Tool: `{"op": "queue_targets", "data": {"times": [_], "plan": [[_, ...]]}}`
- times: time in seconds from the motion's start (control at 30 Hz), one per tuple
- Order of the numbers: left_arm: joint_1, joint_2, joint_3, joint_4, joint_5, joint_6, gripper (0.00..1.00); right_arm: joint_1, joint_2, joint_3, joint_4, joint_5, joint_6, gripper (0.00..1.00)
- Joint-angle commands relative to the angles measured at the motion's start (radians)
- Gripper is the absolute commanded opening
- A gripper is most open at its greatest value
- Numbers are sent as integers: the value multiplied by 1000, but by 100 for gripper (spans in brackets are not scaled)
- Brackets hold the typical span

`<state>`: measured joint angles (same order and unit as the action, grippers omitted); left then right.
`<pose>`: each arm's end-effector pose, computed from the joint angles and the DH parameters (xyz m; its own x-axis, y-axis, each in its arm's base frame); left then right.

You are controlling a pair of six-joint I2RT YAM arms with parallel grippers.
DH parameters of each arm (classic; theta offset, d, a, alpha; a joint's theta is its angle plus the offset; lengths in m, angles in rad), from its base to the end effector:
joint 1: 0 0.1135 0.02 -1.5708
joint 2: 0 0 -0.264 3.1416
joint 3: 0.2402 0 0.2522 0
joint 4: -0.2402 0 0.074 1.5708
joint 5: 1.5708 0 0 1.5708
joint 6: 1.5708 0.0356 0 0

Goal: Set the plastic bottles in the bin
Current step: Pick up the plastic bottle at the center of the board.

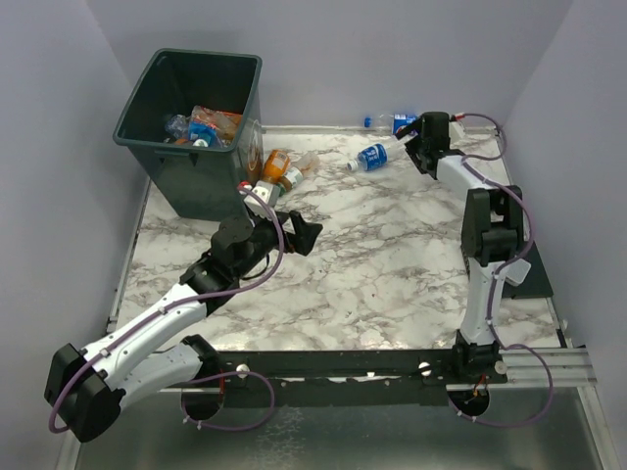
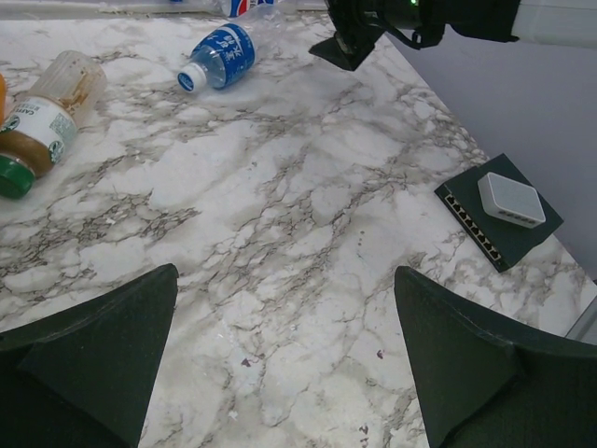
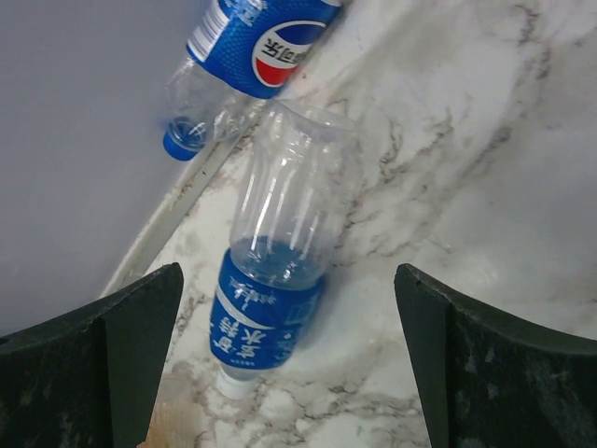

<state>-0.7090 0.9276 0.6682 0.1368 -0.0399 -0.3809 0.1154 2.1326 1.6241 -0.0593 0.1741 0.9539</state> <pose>0.1699 -0.1438 0.3065 -0.3168 -0.2176 -0.9232 0.5415 0.7576 -0.3644 0.4932 0.0510 0.2114 -0.2832 0.7759 -0.5637 0.4541 0.6262 0.6338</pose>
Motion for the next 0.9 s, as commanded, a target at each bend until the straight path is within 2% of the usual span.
{"op": "queue_targets", "data": {"times": [0.0,0.23,0.7,0.87], "plan": [[-4,21,-2,33,39,-22,99,-3,125,162,-85,-31,35,98],[-4,32,-8,36,39,-30,99,-11,251,291,-166,-45,30,97],[-4,48,-6,35,55,-32,99,-16,365,346,-198,-89,31,88],[-4,47,-6,36,54,-31,99,-17,432,427,-251,-154,37,88]]}}
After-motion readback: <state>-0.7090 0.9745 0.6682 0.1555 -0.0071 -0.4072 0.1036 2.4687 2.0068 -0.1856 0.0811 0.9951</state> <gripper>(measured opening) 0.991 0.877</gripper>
